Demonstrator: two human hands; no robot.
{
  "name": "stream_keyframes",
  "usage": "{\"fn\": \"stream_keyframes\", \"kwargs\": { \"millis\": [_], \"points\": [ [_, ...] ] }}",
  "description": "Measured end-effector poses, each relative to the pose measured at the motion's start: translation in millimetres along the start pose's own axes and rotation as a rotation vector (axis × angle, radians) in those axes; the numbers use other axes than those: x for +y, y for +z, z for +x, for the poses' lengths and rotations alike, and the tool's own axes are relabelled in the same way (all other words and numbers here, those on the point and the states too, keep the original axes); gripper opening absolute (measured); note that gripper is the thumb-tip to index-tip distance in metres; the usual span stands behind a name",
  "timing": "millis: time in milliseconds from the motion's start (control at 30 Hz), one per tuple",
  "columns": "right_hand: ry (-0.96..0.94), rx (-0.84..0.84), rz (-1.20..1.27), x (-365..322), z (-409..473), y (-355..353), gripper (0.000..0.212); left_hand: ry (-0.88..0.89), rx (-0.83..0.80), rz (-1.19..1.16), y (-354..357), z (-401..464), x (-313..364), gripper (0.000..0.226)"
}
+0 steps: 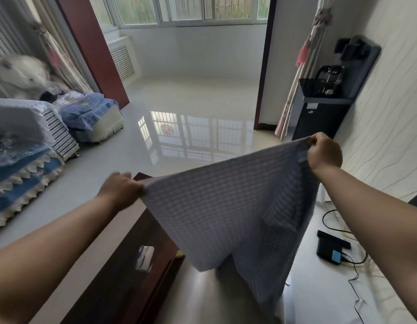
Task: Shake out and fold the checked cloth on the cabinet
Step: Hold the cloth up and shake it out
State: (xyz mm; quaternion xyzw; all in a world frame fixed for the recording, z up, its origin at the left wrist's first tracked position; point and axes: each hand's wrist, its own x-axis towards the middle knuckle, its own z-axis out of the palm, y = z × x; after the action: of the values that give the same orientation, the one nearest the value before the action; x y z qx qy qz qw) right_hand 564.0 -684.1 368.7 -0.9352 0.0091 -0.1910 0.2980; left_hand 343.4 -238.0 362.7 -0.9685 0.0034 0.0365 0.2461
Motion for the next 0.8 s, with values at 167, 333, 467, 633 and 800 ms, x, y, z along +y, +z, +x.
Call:
{"fn": "stream_keyframes", "kwargs": {
  "millis": [167,333,467,633,800],
  "points": [
    [-0.061,0.149,0.054,-4.1,0.9,-10.2,0.019,-0.379,0.504,-0.156,-51.5,32.1,-48.8,0.020],
    [-0.164,0.267,0.125,-15.0,10.4,-31.2,0.019,-0.407,0.487,-0.279,-50.7,23.4,-34.3,0.044],
    [-0.151,0.304,0.119,-19.3,16.4,-46.6,0.020,-0.412,0.539,-0.081,-69.4,29.8,-49.6,0.047],
    [-0.070,0.307,0.125,-22.9,41.5,-79.4,0.023,-0.496,0.657,-0.168,-110.1,48.7,-48.2,0.032],
    [-0.123,0.050,-0.072,-7.0,21.0,-67.5,0.021,-0.504,0.490,-0.101,-95.6,39.3,-47.6,0.023]
  ]
}}
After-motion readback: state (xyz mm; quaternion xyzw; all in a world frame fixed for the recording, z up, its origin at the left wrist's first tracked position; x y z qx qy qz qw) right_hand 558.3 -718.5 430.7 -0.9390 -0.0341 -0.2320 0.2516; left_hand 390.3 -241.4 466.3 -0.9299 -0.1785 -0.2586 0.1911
